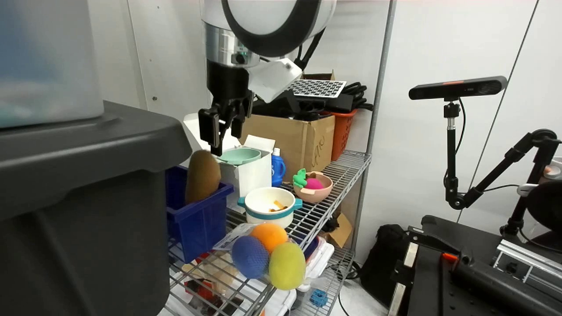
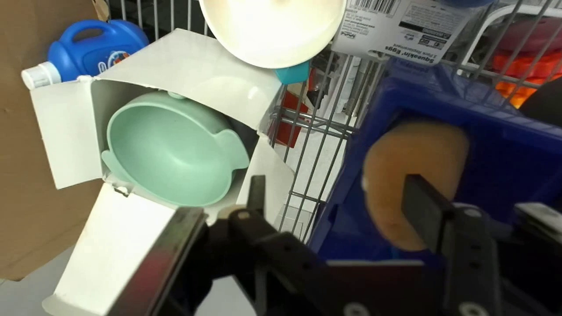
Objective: Move the brown sponge to the blue box
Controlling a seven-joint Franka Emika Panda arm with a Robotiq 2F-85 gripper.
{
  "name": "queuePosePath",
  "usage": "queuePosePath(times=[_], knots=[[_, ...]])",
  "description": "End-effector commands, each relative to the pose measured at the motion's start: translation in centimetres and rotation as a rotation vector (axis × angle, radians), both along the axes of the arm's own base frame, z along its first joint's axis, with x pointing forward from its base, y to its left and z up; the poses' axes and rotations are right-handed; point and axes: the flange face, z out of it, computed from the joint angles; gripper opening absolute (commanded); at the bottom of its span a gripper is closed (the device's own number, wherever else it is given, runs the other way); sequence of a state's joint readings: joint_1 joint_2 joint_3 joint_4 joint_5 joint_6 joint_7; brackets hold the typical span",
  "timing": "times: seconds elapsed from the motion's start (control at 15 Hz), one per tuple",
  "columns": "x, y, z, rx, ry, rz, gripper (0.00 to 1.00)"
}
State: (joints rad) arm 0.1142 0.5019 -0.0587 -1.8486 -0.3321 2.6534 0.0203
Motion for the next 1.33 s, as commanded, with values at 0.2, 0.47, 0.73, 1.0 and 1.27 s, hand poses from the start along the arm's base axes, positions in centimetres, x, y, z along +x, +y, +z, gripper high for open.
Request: queuePosePath(times=[0.2,0.47,0.73,1.0,1.27], knots=[[-1.0,-2.0,0.1,0.016,0.001,-0.038,1.0],[-4.2,-3.7,-2.1,0.011,0.113,-0.082,1.0],[-7.8,-5.8,-3.1,0.032,0.22,-0.135,1.0],[-11.7,-6.7,-2.3,0.05,0.282,-0.131,1.0],[-15.3,-5.5,-0.4,0.071,0.352,-0.102,1.0]])
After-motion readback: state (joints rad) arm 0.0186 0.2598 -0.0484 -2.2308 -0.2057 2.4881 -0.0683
